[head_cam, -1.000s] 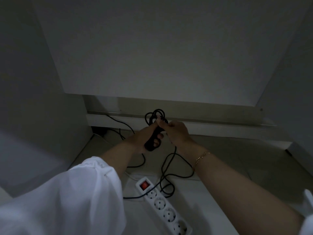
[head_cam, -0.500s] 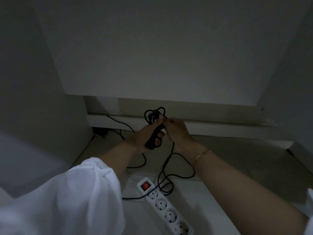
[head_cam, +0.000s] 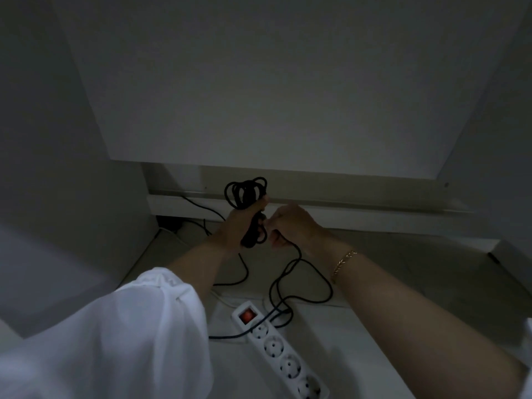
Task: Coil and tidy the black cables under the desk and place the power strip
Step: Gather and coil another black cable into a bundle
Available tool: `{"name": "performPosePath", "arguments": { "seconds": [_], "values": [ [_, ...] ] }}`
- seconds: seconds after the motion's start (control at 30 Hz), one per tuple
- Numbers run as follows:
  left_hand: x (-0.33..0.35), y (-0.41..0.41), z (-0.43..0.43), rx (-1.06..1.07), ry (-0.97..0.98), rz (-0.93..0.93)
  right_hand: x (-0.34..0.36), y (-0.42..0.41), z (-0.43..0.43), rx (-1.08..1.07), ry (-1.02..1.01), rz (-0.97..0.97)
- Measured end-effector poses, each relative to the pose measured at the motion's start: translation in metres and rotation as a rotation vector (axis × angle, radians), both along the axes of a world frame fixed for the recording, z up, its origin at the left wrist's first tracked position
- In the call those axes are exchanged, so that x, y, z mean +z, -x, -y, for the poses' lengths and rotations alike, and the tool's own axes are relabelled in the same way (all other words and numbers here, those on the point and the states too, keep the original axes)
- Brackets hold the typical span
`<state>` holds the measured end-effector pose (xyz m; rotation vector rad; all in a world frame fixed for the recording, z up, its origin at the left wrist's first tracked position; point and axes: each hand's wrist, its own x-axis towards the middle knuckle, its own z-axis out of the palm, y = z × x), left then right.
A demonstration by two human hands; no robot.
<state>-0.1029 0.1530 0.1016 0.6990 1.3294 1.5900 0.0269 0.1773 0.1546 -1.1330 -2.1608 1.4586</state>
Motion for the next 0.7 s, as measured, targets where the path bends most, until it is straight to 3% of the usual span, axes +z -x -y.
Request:
{"name": "performPosePath", "arguments": {
  "seconds": [0.17,0.47,0.7],
  "values": [
    [-0.001,-0.003,0.005,-0.146,0.022,-0.121,-0.013,0.0,-0.001,-0.041,-0.096,-0.027],
    [-0.008,0.006,-0.001,-0.312,-0.049,0.057,-0.011,-0.001,0.002,-0.106,-0.061,-0.15],
    [-0.01,0.006,-0.003,-0.113,-0.048,0.182,-0.021,0.003,-0.002,-0.118,0.013,-0.084]
  ]
}}
